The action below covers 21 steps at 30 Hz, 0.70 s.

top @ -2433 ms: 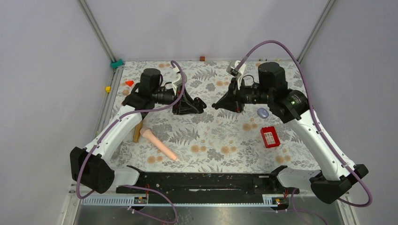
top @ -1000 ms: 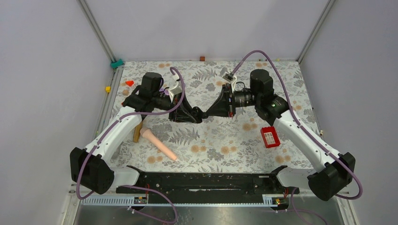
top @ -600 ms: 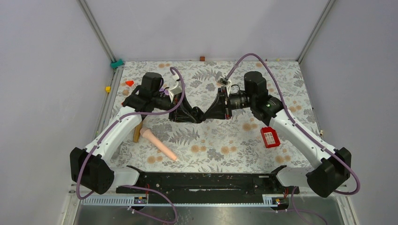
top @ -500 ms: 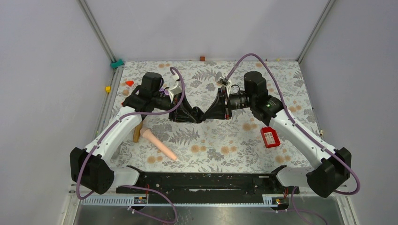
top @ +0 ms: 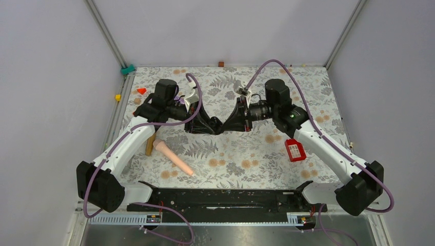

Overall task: Insert the wireless bluetooth earbuds into the charging case
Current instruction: Place the earbud in the charging case.

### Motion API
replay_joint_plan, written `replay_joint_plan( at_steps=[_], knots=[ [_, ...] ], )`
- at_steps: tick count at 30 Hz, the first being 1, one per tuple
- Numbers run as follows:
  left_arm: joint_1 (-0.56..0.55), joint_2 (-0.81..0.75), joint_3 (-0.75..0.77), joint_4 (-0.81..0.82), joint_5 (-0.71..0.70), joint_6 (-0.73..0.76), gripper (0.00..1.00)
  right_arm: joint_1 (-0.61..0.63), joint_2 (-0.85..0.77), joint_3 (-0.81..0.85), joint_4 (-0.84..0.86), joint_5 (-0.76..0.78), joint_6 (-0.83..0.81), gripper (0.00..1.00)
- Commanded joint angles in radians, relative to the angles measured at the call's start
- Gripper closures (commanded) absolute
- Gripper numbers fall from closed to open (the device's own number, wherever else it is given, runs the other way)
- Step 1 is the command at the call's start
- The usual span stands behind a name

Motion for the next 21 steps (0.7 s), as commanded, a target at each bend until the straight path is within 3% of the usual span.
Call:
replay_joint_plan(
  at_steps=[1, 21],
  knots=[
    [-0.001, -0.028, 0.001, 0.028, 0.054, 0.011, 0.84, 0.019, 0.003, -0.006, 0.017, 0.039, -0.019, 0.95],
    [-0.001, -0.029, -0.001, 0.027, 0.059, 0.013, 0.84, 0.023, 0.007, -0.029, 0.059, 0.098, -0.031, 0.94]
  ],
)
